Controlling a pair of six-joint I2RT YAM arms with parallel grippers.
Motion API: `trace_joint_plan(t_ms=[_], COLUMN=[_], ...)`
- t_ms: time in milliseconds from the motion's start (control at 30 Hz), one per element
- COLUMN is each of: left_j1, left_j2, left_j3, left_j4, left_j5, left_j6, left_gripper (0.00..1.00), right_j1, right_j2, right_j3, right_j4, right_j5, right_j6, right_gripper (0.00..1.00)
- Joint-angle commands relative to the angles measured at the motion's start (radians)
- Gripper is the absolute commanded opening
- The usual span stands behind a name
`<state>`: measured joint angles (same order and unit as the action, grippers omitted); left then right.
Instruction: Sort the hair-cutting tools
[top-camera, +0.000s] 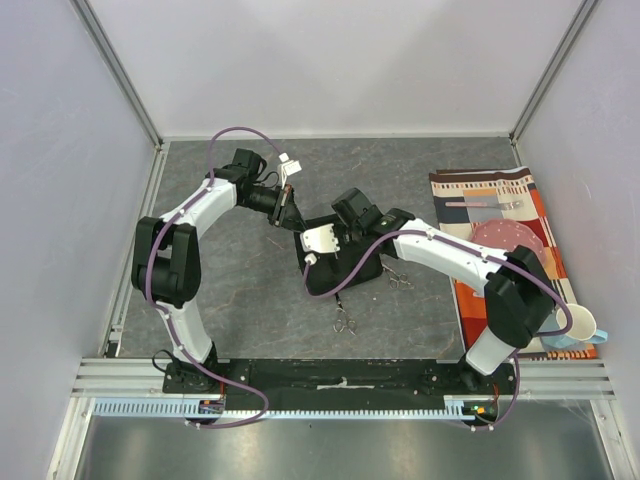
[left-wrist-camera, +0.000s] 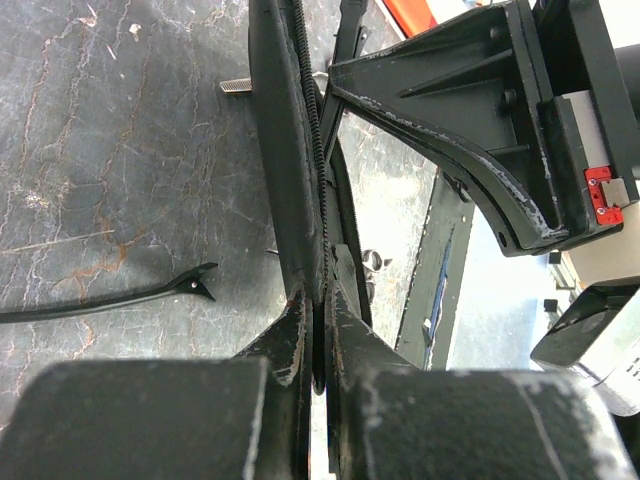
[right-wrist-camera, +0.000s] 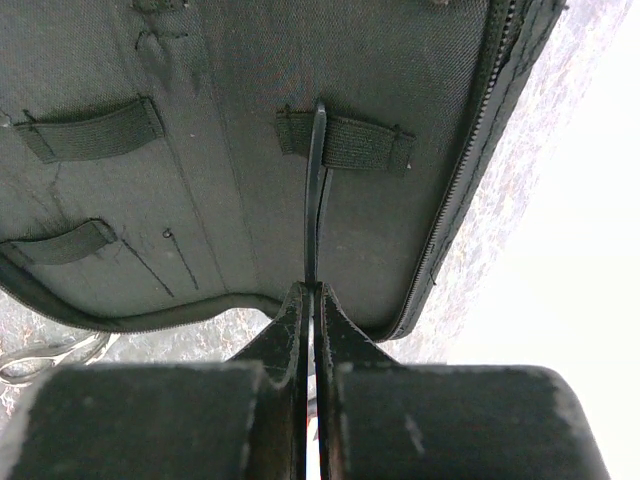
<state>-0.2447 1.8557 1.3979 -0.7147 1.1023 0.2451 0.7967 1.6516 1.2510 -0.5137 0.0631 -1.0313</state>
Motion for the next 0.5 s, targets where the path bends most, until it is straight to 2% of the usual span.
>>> trace_joint_plan(t_ms=[0,467], left_j1=[-0.031,-0.03], left_j2=[-0.007,-0.021], left_j3=[0.039,0.039], left_j4=[-0.003,-0.003], left_j5=[0.096,0.096], left_j6=[0.028,0.029], left_gripper=[0.02,0.02], right_j1=[-0.008,-0.054], right_j2=[-0.021,-0.131], right_j3=[-0.025,-0.101], right_j4=[0.06,0.06], right_j5=[0.029,0.109], right_j6=[0.005,0.024], right_gripper=[0.0,0.0])
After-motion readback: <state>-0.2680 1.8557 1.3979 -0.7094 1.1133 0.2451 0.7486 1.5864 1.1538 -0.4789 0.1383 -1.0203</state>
